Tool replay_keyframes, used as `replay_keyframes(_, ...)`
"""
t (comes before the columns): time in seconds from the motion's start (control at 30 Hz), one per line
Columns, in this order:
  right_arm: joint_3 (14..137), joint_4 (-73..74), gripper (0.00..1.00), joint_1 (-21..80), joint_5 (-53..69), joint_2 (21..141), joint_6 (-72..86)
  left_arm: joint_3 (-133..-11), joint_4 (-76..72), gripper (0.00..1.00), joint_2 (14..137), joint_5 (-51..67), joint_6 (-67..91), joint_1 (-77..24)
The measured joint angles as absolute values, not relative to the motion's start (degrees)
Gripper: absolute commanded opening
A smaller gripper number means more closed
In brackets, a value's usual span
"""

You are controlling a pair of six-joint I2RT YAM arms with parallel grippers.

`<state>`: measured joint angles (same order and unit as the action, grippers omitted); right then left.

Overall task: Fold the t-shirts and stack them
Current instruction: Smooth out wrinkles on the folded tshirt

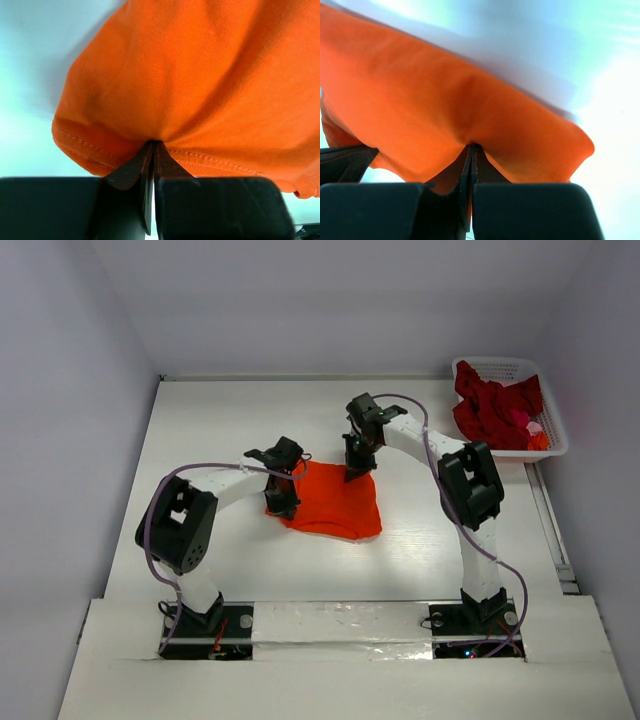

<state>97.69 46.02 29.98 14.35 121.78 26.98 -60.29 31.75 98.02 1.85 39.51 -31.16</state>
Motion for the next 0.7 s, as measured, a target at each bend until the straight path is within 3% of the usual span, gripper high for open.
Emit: replay_keyframes(0.7, 110.0, 48.9, 0.00, 25.8, 15.0, 129.8, 23.9, -57.8, 36.5, 0.00, 92.2, 3.1, 39.7, -31.2)
